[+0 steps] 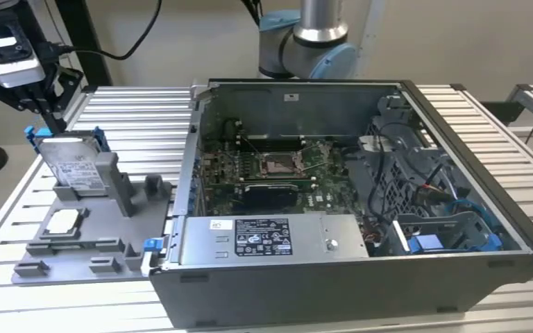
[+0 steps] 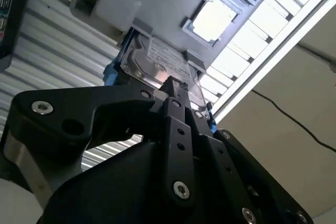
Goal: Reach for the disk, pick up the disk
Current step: 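Reach for the disk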
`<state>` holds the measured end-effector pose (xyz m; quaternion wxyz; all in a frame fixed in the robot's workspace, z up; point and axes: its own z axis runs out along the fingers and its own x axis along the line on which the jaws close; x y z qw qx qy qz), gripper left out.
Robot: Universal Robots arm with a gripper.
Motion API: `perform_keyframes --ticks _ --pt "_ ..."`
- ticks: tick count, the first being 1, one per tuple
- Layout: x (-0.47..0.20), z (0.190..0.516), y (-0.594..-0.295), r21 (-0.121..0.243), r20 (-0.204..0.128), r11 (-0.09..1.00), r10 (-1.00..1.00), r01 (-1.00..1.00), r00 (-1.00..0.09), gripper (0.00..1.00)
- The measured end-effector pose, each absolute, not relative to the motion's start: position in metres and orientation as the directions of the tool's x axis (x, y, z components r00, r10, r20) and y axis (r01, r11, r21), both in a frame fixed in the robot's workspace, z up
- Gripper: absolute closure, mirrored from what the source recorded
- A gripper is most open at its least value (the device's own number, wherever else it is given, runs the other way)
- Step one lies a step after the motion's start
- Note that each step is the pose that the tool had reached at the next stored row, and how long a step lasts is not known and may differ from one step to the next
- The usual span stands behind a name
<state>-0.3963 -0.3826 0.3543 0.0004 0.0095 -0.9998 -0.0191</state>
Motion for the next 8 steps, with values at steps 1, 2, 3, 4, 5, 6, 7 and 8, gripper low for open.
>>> perform_keyframes --ticks 1,2,3,4,5,6,7,8 --pt "-0.400 0.354 -0.380 0.038 0.001 0.999 -0.019 -0.019 -1.000 1.00" --pt "-0.404 0.354 -0.379 0.038 0.001 0.999 -0.019 -0.019 -1.000 1.00" --pt "-0.408 0.354 -0.379 0.038 0.000 0.999 -0.019 -0.019 -1.000 1.00" --pt "-0.413 0.354 -0.379 0.038 0.001 0.999 -0.019 -0.019 -1.000 1.00" --pt "-0.417 0.354 -0.379 0.038 0.000 0.999 -0.019 -0.019 -1.000 1.00" --pt "-0.420 0.353 -0.377 0.038 0.001 0.999 -0.019 -0.019 -1.000 1.00" --pt "-0.423 0.353 -0.376 0.038 0.001 0.999 -0.020 -0.020 -1.000 1.00" --pt "-0.424 0.353 -0.373 0.038 0.000 0.999 -0.020 -0.020 -1.000 1.00"
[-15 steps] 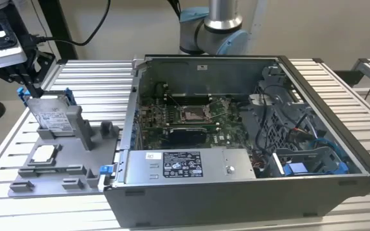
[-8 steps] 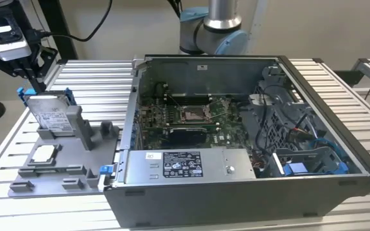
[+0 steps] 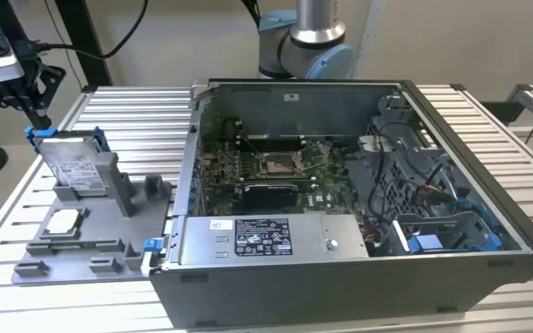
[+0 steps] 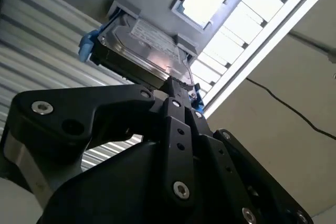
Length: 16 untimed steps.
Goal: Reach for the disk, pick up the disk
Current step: 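Reach for the disk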
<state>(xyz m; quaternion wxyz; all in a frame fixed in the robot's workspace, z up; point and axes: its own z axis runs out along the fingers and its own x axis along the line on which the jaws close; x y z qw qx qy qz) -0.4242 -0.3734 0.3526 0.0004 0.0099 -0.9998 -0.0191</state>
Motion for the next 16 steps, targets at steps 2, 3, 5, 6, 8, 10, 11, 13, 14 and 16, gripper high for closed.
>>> perform_keyframes --ticks 2,3,5,6,8,10,11,13,14,16 --pt "-0.4263 0.3520 -0.3684 0.038 0.001 0.999 -0.020 -0.020 -1.000 1.00" --pt "-0.4272 0.3516 -0.3658 0.038 0.001 0.999 -0.020 -0.020 -1.000 1.00" --pt "-0.4289 0.3509 -0.3624 0.038 0.000 0.999 -0.021 -0.021 -1.000 1.00" --pt "-0.4297 0.3508 -0.3617 0.038 0.000 0.999 -0.022 -0.022 -1.000 1.00" --pt "-0.4300 0.3508 -0.3616 0.038 0.001 0.999 -0.022 -0.022 -1.000 1.00" --pt "-0.4300 0.3508 -0.3616 0.038 0.001 0.999 -0.022 -0.022 -1.000 1.00" --pt "-0.4301 0.3508 -0.3616 0.038 0.001 0.999 -0.022 -0.022 -1.000 1.00" --pt "-0.4301 0.3507 -0.3616 0.038 0.000 0.999 -0.022 -0.022 -1.000 1.00" --pt "-0.4302 0.3507 -0.3616 0.038 0.000 0.999 -0.022 -0.022 -1.000 1.00" --pt "-0.4302 0.3508 -0.3616 0.038 0.000 0.999 -0.026 -0.025 -1.000 1.00"
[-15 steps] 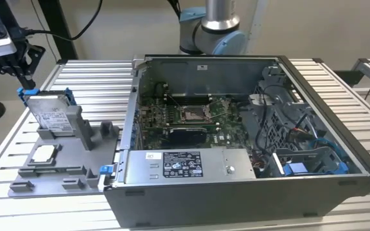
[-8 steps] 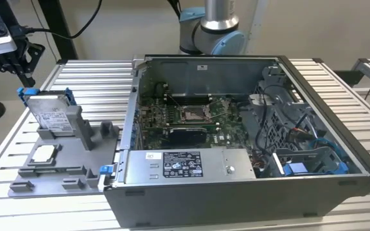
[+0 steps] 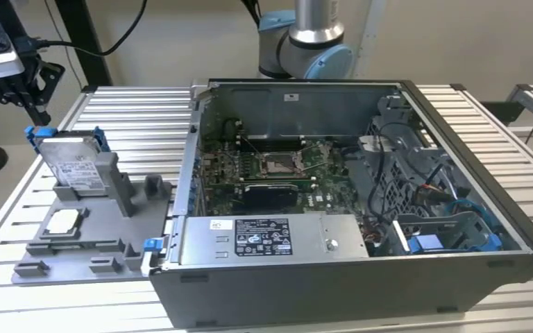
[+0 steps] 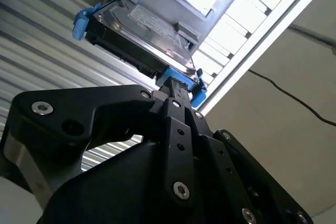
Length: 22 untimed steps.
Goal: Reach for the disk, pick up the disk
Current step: 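Reach for the disk, then pick up the disk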
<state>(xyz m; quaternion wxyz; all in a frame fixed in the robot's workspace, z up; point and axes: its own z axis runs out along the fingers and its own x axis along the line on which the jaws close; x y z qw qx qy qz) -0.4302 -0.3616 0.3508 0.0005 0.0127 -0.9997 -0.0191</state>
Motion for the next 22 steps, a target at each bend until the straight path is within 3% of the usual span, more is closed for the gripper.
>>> perform_keyframes --ticks 22 --pt "-0.4307 0.3507 -0.3616 0.037 0.001 0.968 -0.248 -0.247 -0.969 1.00"
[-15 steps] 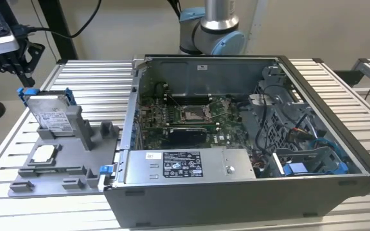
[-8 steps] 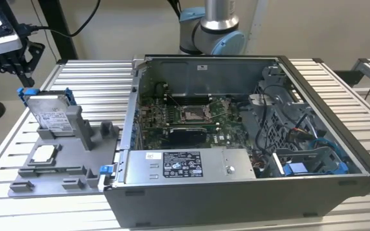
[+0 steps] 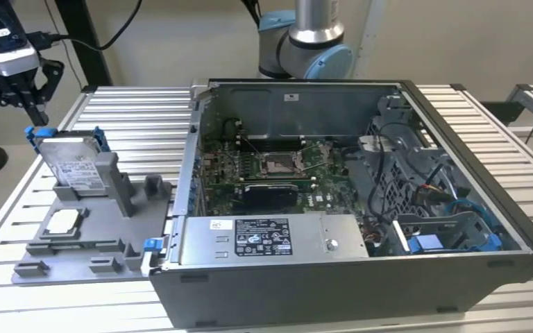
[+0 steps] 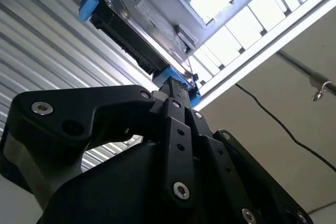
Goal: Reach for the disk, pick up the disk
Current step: 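Pick up the disk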
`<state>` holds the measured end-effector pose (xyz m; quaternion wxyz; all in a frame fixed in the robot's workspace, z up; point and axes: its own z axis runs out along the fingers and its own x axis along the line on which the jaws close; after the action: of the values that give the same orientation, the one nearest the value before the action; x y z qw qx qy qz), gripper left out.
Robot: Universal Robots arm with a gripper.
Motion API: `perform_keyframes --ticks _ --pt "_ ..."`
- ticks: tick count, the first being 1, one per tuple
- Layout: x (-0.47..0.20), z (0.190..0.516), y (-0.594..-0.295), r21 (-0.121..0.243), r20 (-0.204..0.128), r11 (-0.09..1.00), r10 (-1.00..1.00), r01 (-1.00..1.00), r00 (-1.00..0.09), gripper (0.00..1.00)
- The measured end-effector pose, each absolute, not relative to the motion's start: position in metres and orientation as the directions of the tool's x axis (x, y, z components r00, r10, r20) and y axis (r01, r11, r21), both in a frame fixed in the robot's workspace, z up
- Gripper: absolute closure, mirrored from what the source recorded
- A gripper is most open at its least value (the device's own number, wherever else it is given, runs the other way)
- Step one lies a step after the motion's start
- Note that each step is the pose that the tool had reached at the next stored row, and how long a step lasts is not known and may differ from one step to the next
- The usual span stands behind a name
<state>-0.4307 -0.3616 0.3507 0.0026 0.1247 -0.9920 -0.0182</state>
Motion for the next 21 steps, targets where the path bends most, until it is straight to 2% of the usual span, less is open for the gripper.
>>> perform_keyframes --ticks 21 --pt "-0.4309 0.3508 -0.3616 0.037 0.001 0.838 -0.544 -0.544 -0.839 1.00"
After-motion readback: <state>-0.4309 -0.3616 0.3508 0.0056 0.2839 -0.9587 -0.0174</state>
